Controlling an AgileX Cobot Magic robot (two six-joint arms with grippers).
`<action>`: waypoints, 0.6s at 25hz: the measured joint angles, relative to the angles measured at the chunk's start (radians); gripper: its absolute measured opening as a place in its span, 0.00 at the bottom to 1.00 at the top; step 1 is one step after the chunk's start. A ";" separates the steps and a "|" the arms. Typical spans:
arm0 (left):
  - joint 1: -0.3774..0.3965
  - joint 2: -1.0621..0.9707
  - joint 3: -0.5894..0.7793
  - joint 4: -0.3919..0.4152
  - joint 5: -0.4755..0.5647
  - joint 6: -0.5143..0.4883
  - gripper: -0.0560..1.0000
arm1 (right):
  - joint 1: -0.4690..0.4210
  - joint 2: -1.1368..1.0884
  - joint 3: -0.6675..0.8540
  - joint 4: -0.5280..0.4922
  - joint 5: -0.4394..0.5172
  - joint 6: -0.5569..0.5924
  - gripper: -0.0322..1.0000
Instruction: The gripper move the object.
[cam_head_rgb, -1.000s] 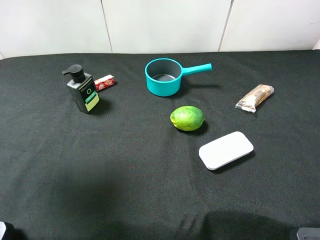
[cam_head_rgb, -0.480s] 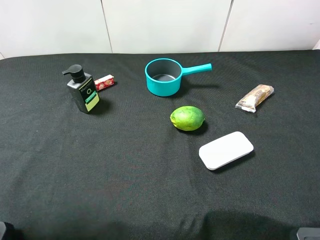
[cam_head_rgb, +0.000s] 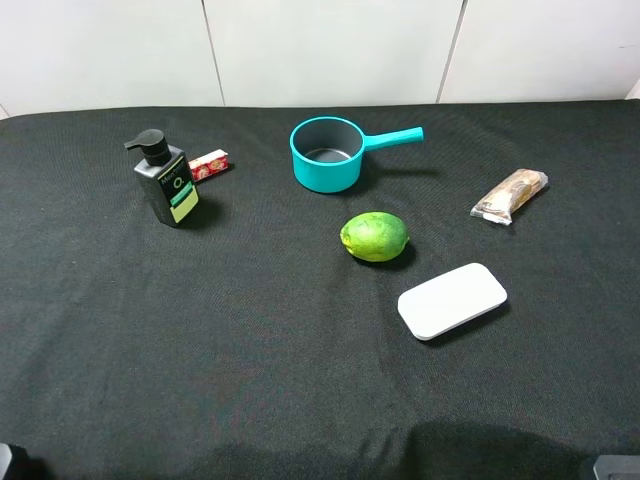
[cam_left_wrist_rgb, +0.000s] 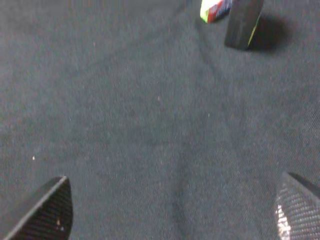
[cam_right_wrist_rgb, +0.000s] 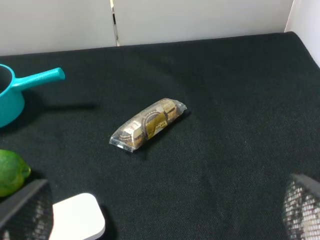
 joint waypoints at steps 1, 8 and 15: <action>0.000 -0.025 0.000 0.000 0.000 -0.006 0.81 | 0.000 0.000 0.000 0.000 0.000 0.000 0.70; 0.064 -0.042 0.002 0.000 0.002 -0.006 0.81 | 0.000 0.000 0.000 0.001 0.000 0.000 0.70; 0.071 -0.042 0.002 0.000 0.003 -0.006 0.81 | 0.000 0.000 0.000 0.003 0.000 0.000 0.70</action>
